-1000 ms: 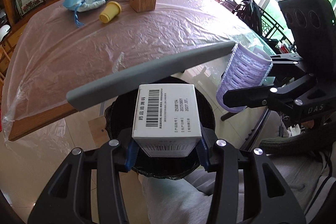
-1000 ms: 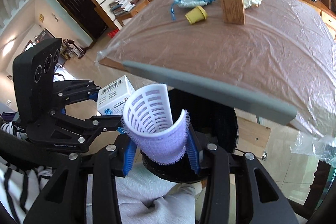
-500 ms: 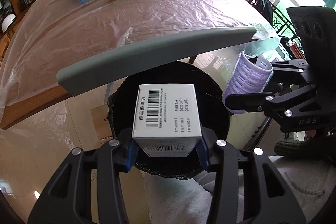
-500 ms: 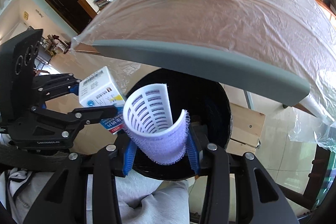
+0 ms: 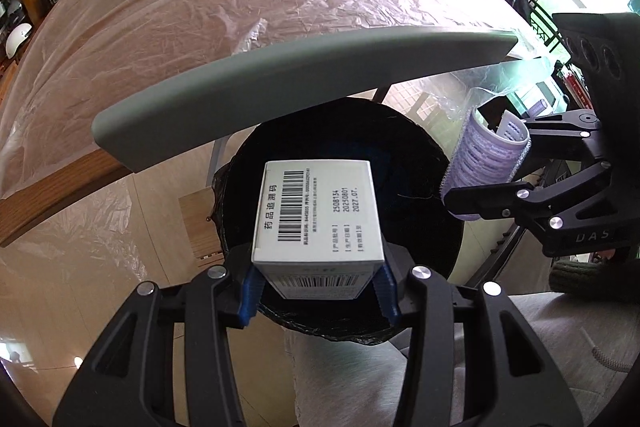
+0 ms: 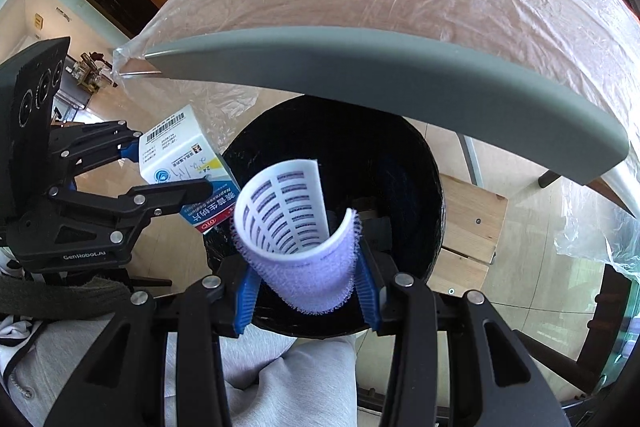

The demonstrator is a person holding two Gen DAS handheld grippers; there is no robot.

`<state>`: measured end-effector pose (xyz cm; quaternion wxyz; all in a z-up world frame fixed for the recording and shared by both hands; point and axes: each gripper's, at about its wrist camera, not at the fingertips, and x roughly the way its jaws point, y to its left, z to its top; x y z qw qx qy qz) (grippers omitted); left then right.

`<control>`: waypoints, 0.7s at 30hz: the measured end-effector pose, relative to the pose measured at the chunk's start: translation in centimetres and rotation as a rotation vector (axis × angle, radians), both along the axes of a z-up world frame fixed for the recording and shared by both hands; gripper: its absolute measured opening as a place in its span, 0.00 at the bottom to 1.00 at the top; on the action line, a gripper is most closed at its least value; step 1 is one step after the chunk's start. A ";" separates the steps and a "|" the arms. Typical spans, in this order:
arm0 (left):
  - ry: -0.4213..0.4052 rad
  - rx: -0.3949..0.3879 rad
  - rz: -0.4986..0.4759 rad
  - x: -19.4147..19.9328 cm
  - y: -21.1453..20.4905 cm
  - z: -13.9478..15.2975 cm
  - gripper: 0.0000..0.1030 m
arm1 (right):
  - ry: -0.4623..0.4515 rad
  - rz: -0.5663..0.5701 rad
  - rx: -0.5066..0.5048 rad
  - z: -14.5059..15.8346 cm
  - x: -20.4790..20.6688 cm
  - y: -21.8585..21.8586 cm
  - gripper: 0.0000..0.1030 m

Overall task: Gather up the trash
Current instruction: 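Carry the medicine box and lavender cup over the black bin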

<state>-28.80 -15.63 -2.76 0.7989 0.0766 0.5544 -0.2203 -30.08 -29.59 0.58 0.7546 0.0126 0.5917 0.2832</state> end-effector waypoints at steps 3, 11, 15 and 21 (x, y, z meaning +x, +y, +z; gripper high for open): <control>0.001 0.009 -0.004 0.2 -0.1 -0.3 0.46 | 0.001 0.003 -0.005 -0.2 0.2 0.1 0.40; 0.005 0.033 -0.013 0.4 -0.4 -0.7 0.46 | -0.001 0.021 -0.005 -0.1 0.4 0.3 0.40; 0.008 0.037 -0.011 0.5 -0.4 -1.0 0.46 | -0.001 0.026 -0.006 -0.2 0.6 0.5 0.40; 0.008 0.035 -0.008 0.8 -0.5 -1.2 0.46 | 0.007 0.035 -0.010 -0.6 0.9 0.7 0.40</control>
